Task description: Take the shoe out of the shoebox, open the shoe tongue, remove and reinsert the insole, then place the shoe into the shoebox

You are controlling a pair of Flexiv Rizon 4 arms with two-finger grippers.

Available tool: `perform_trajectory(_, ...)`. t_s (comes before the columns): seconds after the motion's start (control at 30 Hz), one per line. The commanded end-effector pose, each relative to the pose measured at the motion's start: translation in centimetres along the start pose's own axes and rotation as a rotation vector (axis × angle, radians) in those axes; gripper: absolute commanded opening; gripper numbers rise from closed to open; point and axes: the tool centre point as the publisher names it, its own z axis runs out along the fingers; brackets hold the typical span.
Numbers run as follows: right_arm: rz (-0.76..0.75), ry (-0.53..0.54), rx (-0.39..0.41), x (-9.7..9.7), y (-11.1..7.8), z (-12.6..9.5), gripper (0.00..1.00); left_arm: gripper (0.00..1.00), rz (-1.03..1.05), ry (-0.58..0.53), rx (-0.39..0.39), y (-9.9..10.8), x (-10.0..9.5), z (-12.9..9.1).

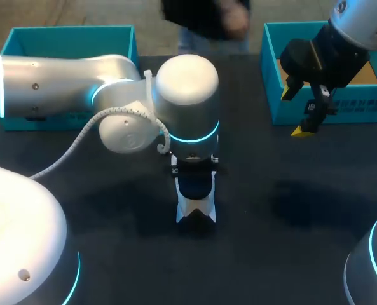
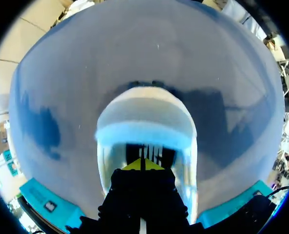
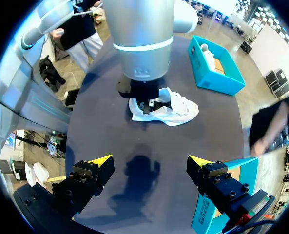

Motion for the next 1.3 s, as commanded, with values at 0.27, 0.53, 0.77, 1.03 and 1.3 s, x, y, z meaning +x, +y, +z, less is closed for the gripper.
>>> perform_trajectory(0.27, 0.002, 0.002, 0.003, -0.1, 0.1, 0.1, 1.00, 0.00, -0.083, -0.015, -0.204, 1.5, 0.2, -3.3)
perform_trajectory(0.53, 0.002, 0.002, 0.003, -0.1, 0.1, 0.1, 1.00, 0.23, -0.073, 0.013, -0.227, 3.6, 0.2, -2.4)
perform_trajectory(0.77, 0.002, 0.002, 0.003, -0.1, 0.1, 0.1, 1.00, 0.97, -0.080, 0.020, -0.217, 3.5, 0.1, -2.2)
perform_trajectory(1.03, 0.002, 0.002, 0.003, -0.1, 0.1, 0.1, 1.00, 1.00, -0.091, 0.011, -0.185, 3.3, 0.4, -2.2)
perform_trajectory(1.3, 0.002, 0.002, 0.003, -0.1, 0.1, 0.1, 1.00, 1.00, -0.108, -0.011, -0.177, 3.4, 0.6, -3.6)
